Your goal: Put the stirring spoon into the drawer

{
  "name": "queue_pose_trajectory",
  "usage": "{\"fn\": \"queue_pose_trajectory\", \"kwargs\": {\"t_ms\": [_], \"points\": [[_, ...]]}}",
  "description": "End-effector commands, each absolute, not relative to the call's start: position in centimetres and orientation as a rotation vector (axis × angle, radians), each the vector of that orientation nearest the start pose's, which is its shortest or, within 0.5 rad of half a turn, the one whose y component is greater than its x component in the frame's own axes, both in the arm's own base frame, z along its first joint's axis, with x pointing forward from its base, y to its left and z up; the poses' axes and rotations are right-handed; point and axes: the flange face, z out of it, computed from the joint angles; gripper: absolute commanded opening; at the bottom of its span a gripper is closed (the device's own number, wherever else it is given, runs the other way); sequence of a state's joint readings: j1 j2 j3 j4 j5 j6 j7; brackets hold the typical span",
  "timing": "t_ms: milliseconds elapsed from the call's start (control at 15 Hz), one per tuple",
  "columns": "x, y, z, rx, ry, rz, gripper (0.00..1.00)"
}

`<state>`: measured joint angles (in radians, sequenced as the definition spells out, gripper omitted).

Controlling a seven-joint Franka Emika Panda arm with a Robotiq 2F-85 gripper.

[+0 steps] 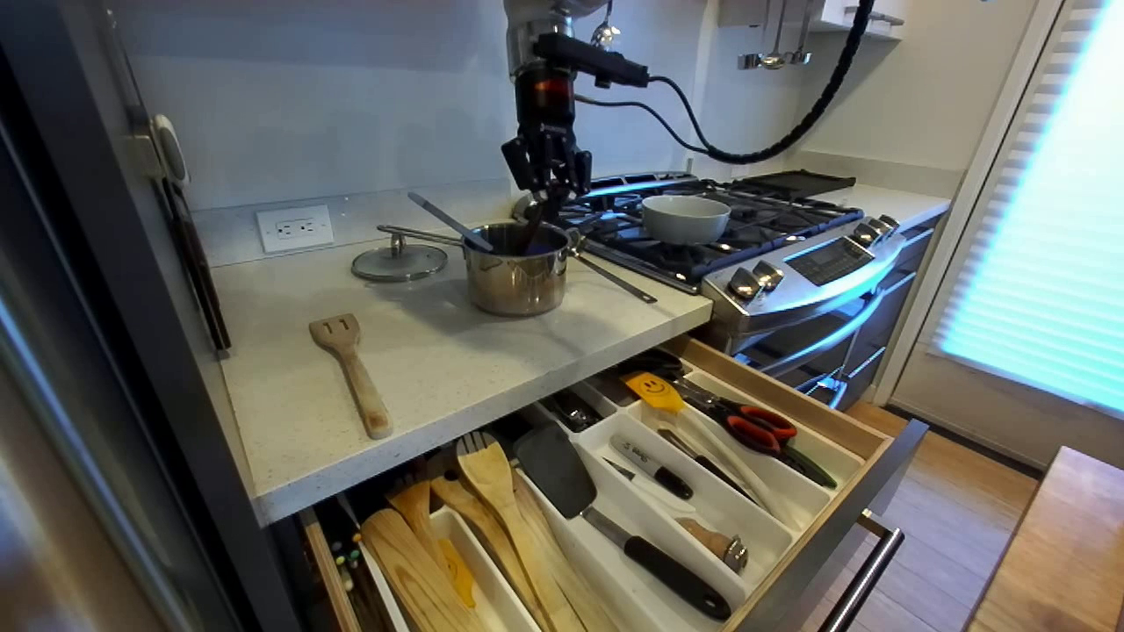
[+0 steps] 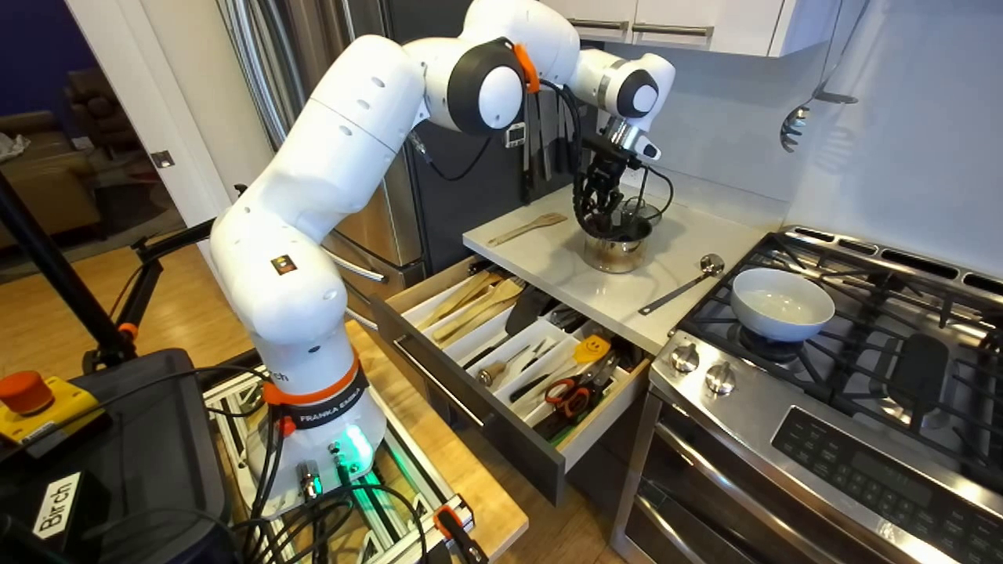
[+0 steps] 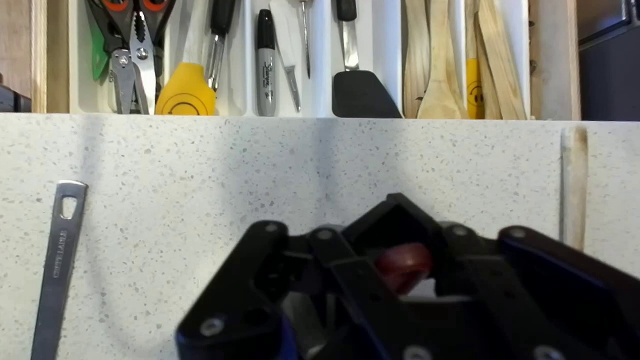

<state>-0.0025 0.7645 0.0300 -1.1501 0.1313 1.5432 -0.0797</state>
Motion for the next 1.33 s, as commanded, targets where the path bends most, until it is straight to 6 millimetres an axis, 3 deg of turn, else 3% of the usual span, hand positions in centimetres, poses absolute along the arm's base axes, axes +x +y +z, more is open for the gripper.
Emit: {"fn": "queue_pose_trajectory", "kwargs": {"t_ms": [0,333,400,467,600,733,1067,1133,1200,1267], "points": [[70.3,3.0,36.1,-2.887,-0.145,0.500,0.02],[69.7,3.1,40.2,-2.878,-0.149,0.402,0.02],[69.4,3.1,40.0,-2.878,-0.152,0.436,0.23],[69.0,3.1,40.2,-2.860,-0.171,0.468,0.32],[68.8,2.3,40.3,-2.836,-0.050,0.490,0.46],[69.6,1.4,38.7,-2.855,0.081,0.436,0.61],[70.8,-1.2,35.0,-2.996,0.007,0.397,0.98],[71.3,-1.6,35.2,-3.048,0.052,0.329,1.00],[71.1,-1.3,35.6,-2.977,0.034,0.386,0.89],[71.4,-1.6,35.3,-3.005,0.036,0.353,0.96]]}}
